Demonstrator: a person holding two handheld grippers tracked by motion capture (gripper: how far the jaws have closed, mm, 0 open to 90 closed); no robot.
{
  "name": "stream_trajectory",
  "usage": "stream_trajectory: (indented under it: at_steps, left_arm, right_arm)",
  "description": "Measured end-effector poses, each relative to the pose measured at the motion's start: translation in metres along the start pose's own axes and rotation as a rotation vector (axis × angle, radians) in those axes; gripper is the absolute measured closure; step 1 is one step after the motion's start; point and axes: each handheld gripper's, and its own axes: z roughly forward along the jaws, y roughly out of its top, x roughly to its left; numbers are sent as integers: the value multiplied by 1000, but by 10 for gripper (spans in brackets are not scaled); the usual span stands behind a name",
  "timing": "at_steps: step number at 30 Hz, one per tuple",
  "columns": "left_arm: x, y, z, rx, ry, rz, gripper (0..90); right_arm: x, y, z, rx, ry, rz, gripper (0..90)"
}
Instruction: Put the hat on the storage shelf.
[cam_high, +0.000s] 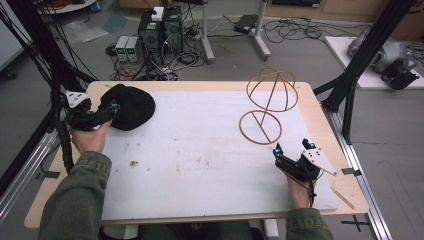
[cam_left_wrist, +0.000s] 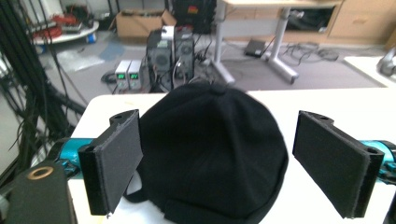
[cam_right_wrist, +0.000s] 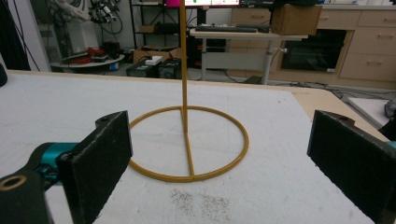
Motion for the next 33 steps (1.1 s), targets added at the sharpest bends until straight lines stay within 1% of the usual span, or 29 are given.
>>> stream_trajectory:
  at_steps: [2, 4, 5, 7, 8, 9, 10, 12, 13, 15, 16, 17, 20, 24, 27, 31, 33]
  left_arm:
    - [3, -1, 6, 14, 15, -7, 163]
    - [5, 0, 8, 15, 19, -18, 164]
    - [5, 0, 10, 12, 19, -23, 165]
    - [6, 1, 16, 33, 14, -19, 165]
    - [6, 1, 16, 33, 14, -19, 164]
    - [5, 1, 22, 64, 14, -22, 164]
    - [4, 1, 25, 71, 9, -32, 164]
    - [3, 3, 28, 62, -3, -49, 168]
    - [1, 3, 29, 57, -1, -48, 174]
    - [0, 2, 33, 76, 4, -38, 176]
    - [0, 2, 33, 76, 4, -38, 175]
    - [-1, 2, 38, 98, 7, -41, 174]
    - [-4, 3, 42, 102, 6, -33, 175]
    - [-8, 5, 51, 152, 5, -15, 171]
    - [-10, 7, 55, 152, 11, -13, 171]
    - [-13, 8, 62, 172, 13, -4, 171]
    - [-14, 8, 67, 180, 18, -10, 172]
  right_arm:
    - [0, 0, 0, 4, -2, 1, 58]
    - [0, 0, 0, 4, 0, 3, 58]
    - [0, 0, 0, 3, -1, 4, 58]
    - [0, 0, 1, 3, 2, 3, 58]
    - [0, 0, 1, 3, 2, 3, 58]
    - [0, 0, 2, 5, 0, 3, 58]
    - [0, 0, 2, 5, 1, 3, 58]
    - [0, 0, 3, 5, 1, 5, 57]
    - [-1, 0, 3, 5, -1, 6, 58]
    - [-1, 0, 3, 9, -1, 3, 58]
    - [-1, 0, 4, 8, -1, 3, 58]
    - [-1, 0, 4, 8, 1, -1, 58]
    - [0, 0, 4, 5, -1, -8, 57]
    - [1, 1, 4, 0, 2, -4, 58]
    - [0, 2, 3, -7, -1, 0, 58]
    - [-2, 3, 2, -11, -3, 3, 58]
    - [-2, 3, 3, -14, -4, 4, 58]
